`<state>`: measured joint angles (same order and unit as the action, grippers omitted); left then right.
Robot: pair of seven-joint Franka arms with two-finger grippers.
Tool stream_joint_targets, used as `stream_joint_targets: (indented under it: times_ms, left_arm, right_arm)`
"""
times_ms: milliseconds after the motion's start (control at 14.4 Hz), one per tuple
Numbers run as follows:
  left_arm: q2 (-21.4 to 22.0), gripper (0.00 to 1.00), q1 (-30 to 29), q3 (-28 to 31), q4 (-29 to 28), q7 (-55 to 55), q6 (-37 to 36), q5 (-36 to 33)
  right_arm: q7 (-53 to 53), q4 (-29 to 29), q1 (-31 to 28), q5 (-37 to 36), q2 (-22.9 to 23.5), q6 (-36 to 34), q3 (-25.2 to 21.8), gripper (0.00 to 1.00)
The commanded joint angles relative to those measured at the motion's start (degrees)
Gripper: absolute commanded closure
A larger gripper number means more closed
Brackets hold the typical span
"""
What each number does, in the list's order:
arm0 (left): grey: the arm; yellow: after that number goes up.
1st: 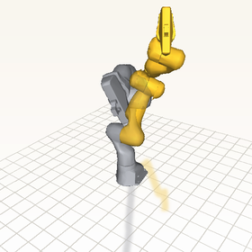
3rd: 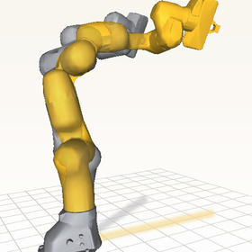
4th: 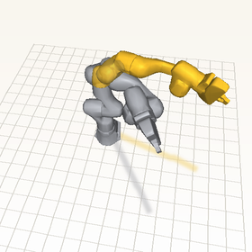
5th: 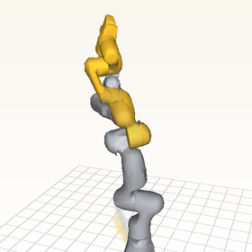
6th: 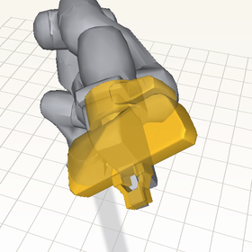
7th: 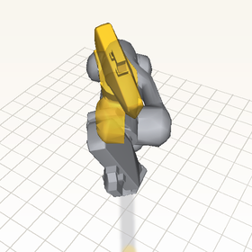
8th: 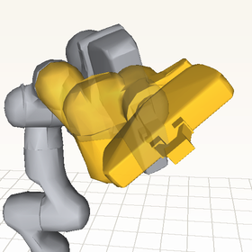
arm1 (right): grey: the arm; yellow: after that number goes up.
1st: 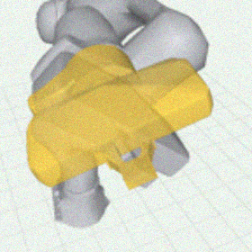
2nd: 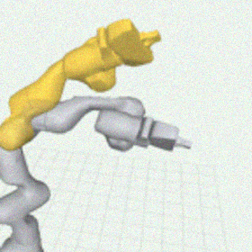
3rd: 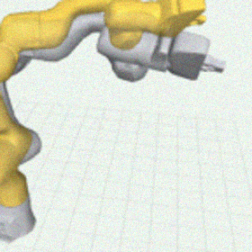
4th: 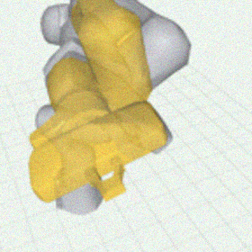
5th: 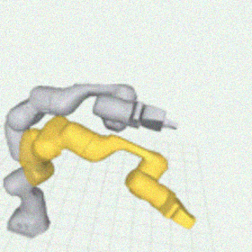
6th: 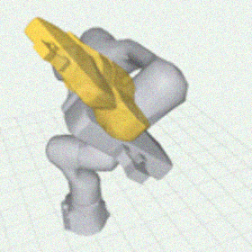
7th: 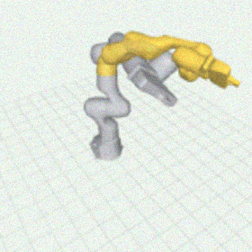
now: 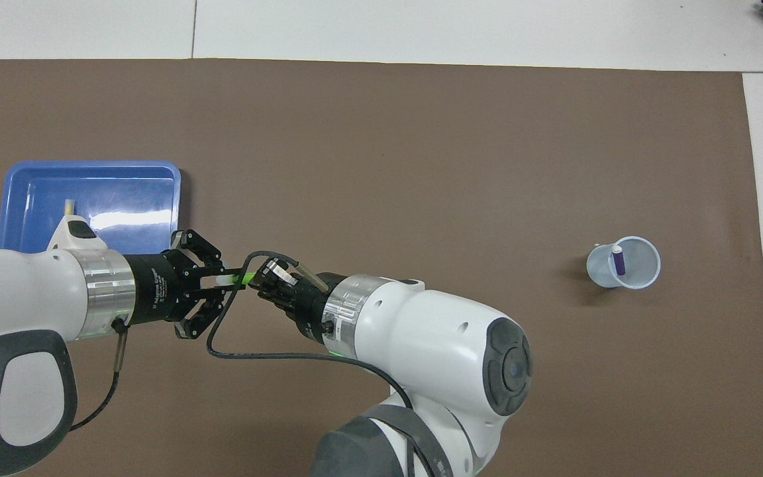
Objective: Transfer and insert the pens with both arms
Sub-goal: 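Pass the green pen from the left gripper to the right gripper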
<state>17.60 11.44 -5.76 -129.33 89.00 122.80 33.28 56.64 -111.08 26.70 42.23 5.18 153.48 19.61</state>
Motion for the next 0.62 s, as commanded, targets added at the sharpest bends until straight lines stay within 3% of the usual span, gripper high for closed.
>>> stream_joint_targets:
  times_ms: [0, 278, 486, 555]
  left_arm:
    - [2.6, 1.00, 0.7, 0.7, -1.7, 0.4, 0.3, 0.9]
    - [2.6, 1.00, 0.7, 0.7, -1.7, 0.7, 0.1, 0.9]
    - [2.6, 1.00, 0.7, 0.7, -1.7, 0.6, 0.2, 0.9]
    - [2.6, 1.00, 0.7, 0.7, -1.7, 0.7, 0.1, 0.9]
  right_arm:
    - [-0.4, -0.8, -0.7, 1.5, -0.3, 0.5, 0.0, 0.44]
    - [-0.7, -0.8, -0.9, 1.5, -0.2, 0.8, -0.1, 0.46]
    - [-0.6, -0.8, -0.9, 1.5, -0.2, 1.0, -0.2, 0.78]
    - [-0.4, -0.8, -0.9, 1.5, -0.2, 1.1, -0.1, 0.80]
